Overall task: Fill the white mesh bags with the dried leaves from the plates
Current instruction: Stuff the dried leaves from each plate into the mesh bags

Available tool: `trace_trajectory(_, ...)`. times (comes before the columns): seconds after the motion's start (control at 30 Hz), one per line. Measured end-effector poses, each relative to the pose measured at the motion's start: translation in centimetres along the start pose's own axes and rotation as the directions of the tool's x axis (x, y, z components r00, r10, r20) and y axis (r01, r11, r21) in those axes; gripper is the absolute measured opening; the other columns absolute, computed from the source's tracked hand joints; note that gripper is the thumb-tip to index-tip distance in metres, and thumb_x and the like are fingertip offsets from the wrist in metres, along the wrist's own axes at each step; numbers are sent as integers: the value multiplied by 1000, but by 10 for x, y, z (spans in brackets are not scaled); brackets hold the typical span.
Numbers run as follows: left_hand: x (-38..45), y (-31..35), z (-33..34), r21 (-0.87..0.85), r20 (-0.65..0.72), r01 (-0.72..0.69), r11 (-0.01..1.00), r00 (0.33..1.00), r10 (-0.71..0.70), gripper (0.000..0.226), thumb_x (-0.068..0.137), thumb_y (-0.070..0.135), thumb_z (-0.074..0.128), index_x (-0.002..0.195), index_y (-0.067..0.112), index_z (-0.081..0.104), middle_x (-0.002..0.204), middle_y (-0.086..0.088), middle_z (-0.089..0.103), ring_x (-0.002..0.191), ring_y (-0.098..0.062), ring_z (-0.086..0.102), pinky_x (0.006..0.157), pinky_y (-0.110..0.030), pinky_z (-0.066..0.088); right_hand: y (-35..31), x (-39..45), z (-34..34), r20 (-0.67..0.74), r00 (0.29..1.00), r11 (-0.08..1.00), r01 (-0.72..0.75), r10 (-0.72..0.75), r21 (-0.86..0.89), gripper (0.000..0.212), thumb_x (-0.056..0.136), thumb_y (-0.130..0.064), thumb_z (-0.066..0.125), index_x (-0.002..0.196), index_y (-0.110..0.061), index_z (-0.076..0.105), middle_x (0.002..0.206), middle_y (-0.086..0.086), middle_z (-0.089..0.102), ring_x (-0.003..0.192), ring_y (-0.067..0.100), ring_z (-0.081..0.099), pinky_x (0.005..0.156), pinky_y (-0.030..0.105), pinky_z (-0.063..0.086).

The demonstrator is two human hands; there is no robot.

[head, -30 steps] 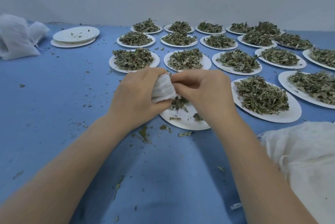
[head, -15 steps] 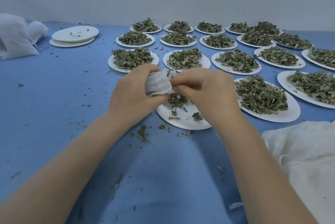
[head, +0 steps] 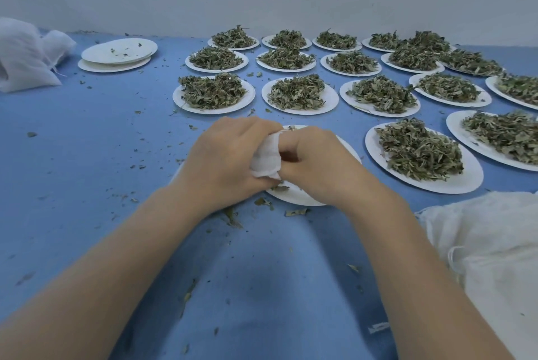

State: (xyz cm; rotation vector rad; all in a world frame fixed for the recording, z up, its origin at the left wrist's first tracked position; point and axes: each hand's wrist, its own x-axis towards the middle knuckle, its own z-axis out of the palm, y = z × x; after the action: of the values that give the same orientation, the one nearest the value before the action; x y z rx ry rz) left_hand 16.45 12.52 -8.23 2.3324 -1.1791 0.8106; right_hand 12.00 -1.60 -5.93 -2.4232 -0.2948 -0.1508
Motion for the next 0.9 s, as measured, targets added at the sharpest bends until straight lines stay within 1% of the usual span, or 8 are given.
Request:
trace_trajectory(0.07, 0, -1, -2, -13, 37, 16, 1000, 999, -16, 53, 69, 46, 58, 103, 6, 66, 92, -4, 68, 78, -25, 63, 74, -27, 41, 0, -2, -3, 81, 997, 1000, 5, -7, 28, 34, 85, -10, 57, 62, -36, 53, 58, -15, 54, 58, -3, 46, 56, 12, 36)
trace_trajectory(0.2, 1, -7, -7, 9, 100, 66, 998, 993, -66, 58, 67, 50, 52, 107, 10, 63, 95, -2, 68, 78, -28, 63, 72, -28, 43, 6, -6, -15, 155, 988, 988, -18, -6, 156, 13, 89, -10, 55, 84, -13, 66, 59, -10, 51, 52, 2, 40, 51, 13, 31)
trace_trajectory(0.3, 1, -14, -9, 59, 30, 77, 995, 996, -79, 49, 72, 37, 49, 105, 5, 64, 93, -8, 68, 77, -30, 64, 68, -29, 42, 6, -7, -18, 3, 1000, 972, 14, -15, 236, 14, 87, -11, 58, 87, -7, 71, 54, -2, 51, 46, 4, 35, 49, 14, 31)
trace_trajectory(0.43, 1, -20, -11, 87, -48, 153, 984, 988, -150, 47, 70, 30, 64, 108, 4, 63, 97, -11, 67, 78, -34, 63, 67, -35, 47, 5, -2, -14, -348, 935, 907, 93, 62, 411, 17, 83, -15, 66, 82, -30, 74, 75, -15, 71, 67, -4, 61, 60, 9, 45)
trace_trajectory(0.53, 0, -24, -11, 89, -86, 218, 972, 974, -210, 47, 70, 31, 60, 110, 5, 61, 96, -12, 66, 79, -36, 61, 64, -37, 46, 13, 5, -8, -424, 897, 969, -15, 122, 247, 21, 90, -17, 56, 96, -32, 70, 87, -15, 67, 74, -7, 56, 60, 5, 41)
trace_trajectory(0.67, -1, -28, -9, 118, -96, 237, 964, 969, -226, 46, 70, 26, 60, 110, 4, 61, 97, -14, 66, 80, -38, 61, 65, -37, 44, 22, 13, 11, -170, 983, 976, -99, 66, -193, 34, 96, -23, 43, 126, -29, 57, 123, -5, 51, 108, 8, 46, 85, 24, 39)
trace_trajectory(0.77, -2, -30, -7, 142, -89, 225, 964, 973, -214, 43, 71, 20, 66, 110, 2, 60, 95, -17, 65, 77, -39, 60, 64, -37, 43, 22, 12, 15, -54, 994, 943, -103, 91, -315, 30, 96, -29, 46, 119, -27, 64, 124, -3, 53, 121, 17, 39, 98, 37, 39)
trace_trajectory(0.9, -3, -34, -6, 152, -90, 229, 961, 972, -217, 44, 68, 9, 74, 109, 1, 60, 96, -18, 65, 76, -39, 60, 65, -32, 35, 25, 6, 5, -108, 989, 930, -131, 99, -344, 20, 88, -38, 57, 102, -31, 70, 108, -6, 61, 110, 15, 47, 87, 33, 45)
